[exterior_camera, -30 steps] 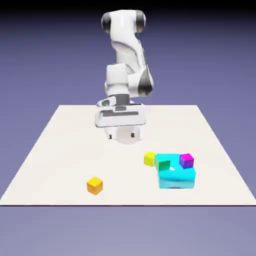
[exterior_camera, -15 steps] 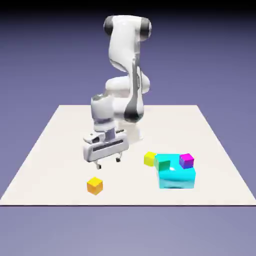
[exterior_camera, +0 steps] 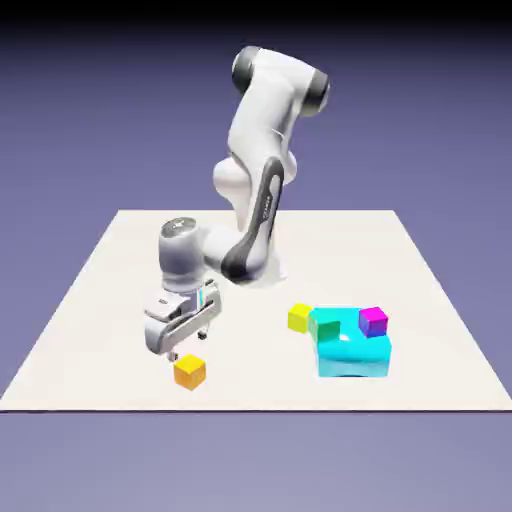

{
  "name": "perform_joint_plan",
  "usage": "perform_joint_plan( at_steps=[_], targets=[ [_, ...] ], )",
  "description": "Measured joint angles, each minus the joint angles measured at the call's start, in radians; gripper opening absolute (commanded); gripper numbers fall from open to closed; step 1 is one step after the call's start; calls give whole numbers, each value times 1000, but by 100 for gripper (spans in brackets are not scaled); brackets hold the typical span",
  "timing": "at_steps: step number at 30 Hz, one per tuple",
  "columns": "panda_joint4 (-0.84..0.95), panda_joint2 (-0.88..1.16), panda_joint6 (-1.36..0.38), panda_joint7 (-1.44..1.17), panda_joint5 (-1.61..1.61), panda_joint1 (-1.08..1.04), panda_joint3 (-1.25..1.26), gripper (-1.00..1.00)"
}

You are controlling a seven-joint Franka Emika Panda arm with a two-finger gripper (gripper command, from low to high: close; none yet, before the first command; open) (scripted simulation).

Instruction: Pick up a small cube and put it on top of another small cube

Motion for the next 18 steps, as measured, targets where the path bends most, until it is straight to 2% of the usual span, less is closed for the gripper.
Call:
perform_joint_plan(
  at_steps=[9, 10, 12, 18],
  targets=[
    [25, 64, 138, 12, -27, -312, 326, 0],
    [27, 68, 147, 12, -29, -332, 347, -100],
    [27, 68, 147, 12, -29, -332, 347, -100],
    [10, 25, 54, 5, -11, -124, 130, -100]
  ],
)
